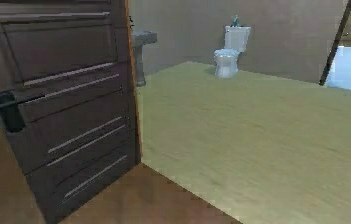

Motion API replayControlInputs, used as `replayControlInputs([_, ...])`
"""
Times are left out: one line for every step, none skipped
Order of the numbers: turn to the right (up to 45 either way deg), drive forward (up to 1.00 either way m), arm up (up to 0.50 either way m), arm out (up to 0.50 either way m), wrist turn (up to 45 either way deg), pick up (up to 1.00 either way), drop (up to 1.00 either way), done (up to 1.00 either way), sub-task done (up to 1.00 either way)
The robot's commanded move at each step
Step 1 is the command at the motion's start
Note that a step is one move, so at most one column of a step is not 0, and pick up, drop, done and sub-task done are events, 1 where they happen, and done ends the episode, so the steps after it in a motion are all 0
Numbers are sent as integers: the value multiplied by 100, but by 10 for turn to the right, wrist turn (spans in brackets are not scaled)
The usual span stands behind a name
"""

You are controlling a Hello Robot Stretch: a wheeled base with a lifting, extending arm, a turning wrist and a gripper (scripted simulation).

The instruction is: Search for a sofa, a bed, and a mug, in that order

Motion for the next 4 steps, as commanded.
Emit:
replayControlInputs([360,0,0,0,0,0,0,0,0])
replayControlInputs([0,5,0,0,0,0,0,0,0])
replayControlInputs([-90,0,0,0,0,0,0,0,0])
replayControlInputs([0,100,0,0,0,0,0,0,0])
